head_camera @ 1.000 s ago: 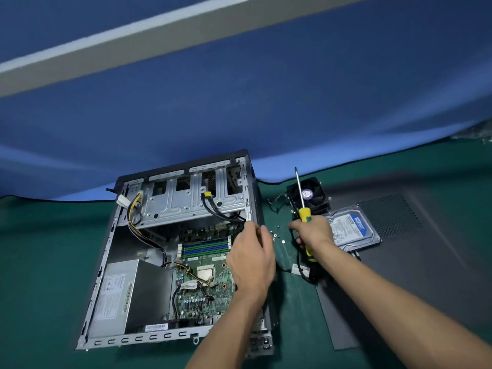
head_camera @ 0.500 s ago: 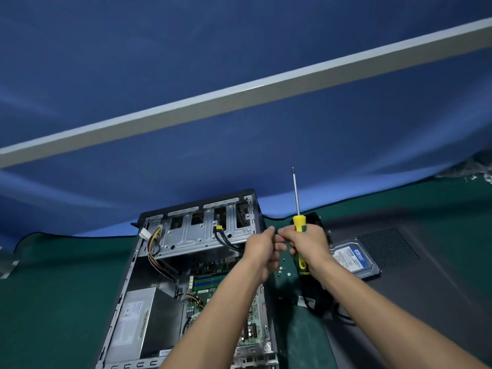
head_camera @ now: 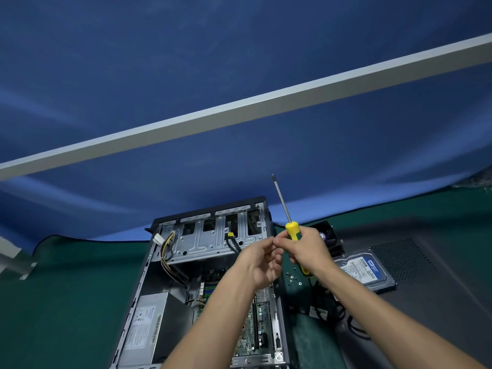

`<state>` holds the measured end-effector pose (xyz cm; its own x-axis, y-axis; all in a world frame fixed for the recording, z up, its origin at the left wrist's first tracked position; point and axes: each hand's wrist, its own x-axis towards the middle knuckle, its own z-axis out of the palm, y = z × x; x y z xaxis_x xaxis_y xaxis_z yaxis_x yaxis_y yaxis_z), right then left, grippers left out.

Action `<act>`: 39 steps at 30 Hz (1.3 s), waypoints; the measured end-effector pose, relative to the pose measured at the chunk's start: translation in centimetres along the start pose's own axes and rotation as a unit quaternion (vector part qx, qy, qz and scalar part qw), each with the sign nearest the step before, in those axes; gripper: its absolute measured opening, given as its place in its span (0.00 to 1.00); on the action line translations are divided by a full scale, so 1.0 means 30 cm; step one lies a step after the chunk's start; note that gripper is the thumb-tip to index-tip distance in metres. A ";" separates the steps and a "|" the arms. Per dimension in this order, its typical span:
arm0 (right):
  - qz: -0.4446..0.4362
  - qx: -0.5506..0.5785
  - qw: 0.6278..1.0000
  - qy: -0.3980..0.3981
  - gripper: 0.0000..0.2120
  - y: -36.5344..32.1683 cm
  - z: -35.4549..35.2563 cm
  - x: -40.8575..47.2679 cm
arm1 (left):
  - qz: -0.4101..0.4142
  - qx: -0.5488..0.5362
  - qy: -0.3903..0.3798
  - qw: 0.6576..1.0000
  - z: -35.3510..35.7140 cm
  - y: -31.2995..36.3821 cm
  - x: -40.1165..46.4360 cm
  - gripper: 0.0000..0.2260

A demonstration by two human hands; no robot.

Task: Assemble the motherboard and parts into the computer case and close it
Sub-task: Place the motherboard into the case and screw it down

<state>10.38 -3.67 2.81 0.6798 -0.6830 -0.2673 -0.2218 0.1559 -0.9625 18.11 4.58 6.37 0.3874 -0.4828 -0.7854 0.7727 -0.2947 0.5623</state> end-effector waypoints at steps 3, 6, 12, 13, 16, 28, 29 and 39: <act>0.000 -0.007 1.000 -0.025 0.03 0.001 -0.008 0.003 | 0.008 -0.012 0.004 1.000 -0.009 -0.002 -0.008 0.13; -0.007 -0.063 0.998 -0.013 0.04 0.013 -0.006 0.000 | 0.044 -0.041 0.037 0.998 -0.007 -0.016 0.004 0.13; -0.121 -0.386 0.913 -0.059 0.11 0.050 -0.031 -0.041 | 0.140 -0.101 0.137 0.976 -0.090 0.007 0.026 0.10; -0.145 -0.419 0.894 -0.065 0.14 0.049 -0.039 -0.052 | 0.149 -0.113 0.146 0.972 -0.111 0.017 0.026 0.10; -0.180 -0.478 0.857 -0.065 0.21 0.044 -0.058 -0.065 | 0.147 -0.176 0.133 0.964 -0.155 0.048 0.026 0.11; -0.199 -0.485 0.848 -0.080 0.23 0.021 -0.040 -0.076 | 0.131 -0.201 0.069 0.968 -0.231 0.045 0.007 0.11; -0.199 -0.485 0.848 -0.081 0.22 0.011 -0.037 -0.081 | 0.129 -0.201 0.067 0.969 -0.236 0.046 0.004 0.11; -0.166 -0.544 0.819 -0.078 0.22 -0.074 -0.006 -0.104 | 0.129 -0.211 0.034 0.968 -0.269 0.042 0.037 0.11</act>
<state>8.62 -2.00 5.79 0.8908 -0.4467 -0.0832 -0.4408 -0.8052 -0.3966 23.57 10.32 4.10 0.6161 -0.4357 -0.6562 0.7769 0.1993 0.5972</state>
